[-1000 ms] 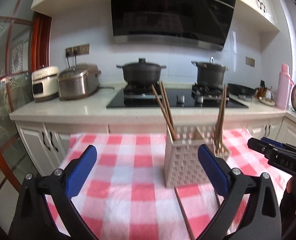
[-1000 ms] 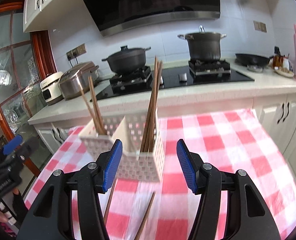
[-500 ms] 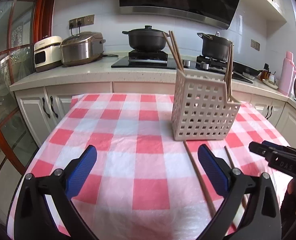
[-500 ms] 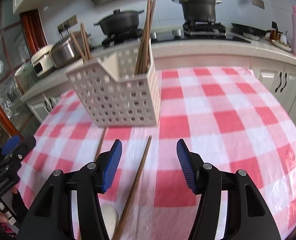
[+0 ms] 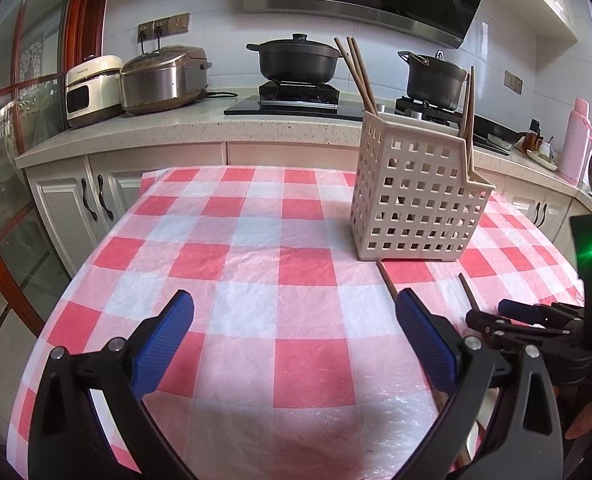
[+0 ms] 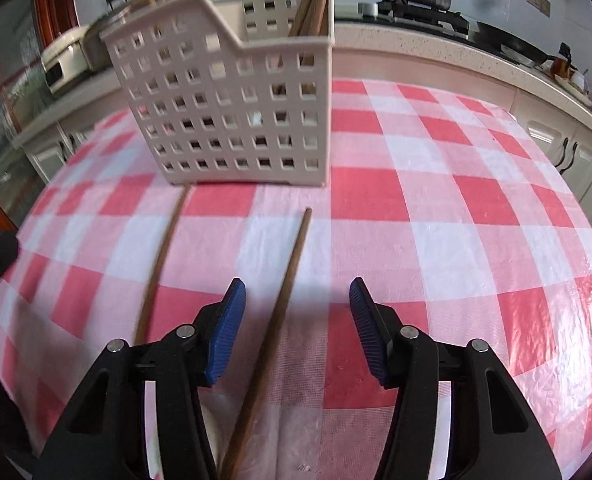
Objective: Organize utensils
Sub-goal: 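Withdraw both open tools back toward the remaining chopsticks, then close the right tool on a wooden chopstick while the left tool grasps another, then lift both chopsticks upright and carry them above the white caddy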
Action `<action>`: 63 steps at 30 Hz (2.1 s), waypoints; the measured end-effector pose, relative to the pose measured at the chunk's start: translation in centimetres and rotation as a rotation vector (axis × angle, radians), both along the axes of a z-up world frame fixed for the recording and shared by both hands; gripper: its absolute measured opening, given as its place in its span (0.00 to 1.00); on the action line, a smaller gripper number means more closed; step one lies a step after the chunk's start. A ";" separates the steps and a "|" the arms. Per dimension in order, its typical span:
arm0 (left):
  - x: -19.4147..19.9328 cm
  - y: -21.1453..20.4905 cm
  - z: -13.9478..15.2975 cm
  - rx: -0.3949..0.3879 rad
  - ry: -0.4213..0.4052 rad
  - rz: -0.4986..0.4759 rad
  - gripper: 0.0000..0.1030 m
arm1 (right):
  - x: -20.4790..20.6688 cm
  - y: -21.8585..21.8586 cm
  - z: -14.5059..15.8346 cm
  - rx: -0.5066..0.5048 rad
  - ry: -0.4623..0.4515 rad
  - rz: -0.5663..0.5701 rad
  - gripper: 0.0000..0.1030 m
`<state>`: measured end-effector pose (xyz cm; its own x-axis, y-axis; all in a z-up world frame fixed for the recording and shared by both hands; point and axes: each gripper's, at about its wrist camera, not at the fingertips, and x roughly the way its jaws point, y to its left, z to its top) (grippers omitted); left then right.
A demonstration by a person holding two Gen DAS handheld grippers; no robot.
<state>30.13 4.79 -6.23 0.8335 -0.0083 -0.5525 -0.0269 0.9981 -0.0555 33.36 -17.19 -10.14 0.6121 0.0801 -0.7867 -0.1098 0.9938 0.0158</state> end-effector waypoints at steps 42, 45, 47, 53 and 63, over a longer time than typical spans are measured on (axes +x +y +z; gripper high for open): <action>7.5 -9.5 -5.1 0.057 0.288 -0.161 0.06 | -1.9 -4.9 0.0 0.094 -0.010 0.026 0.07; 6.6 -9.0 -4.6 0.045 0.263 -0.163 0.06 | -2.1 -5.0 0.2 0.110 -0.026 0.029 0.07; 6.0 -8.6 -4.0 0.037 0.243 -0.165 0.06 | -2.4 -5.1 0.6 0.131 -0.047 0.032 0.07; 4.3 -7.2 -1.1 0.005 0.178 -0.160 0.06 | -3.0 -5.0 2.4 0.165 -0.097 0.044 0.07; 0.2 -6.0 3.6 -0.023 0.058 -0.172 0.06 | -5.5 -4.1 6.9 0.173 -0.210 0.069 0.06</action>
<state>30.36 -1.26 -2.67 0.7854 -0.1611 -0.5976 0.1400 0.9868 -0.0821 27.90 -21.32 -3.28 0.7487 0.2490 -0.6143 -0.1955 0.9685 0.1543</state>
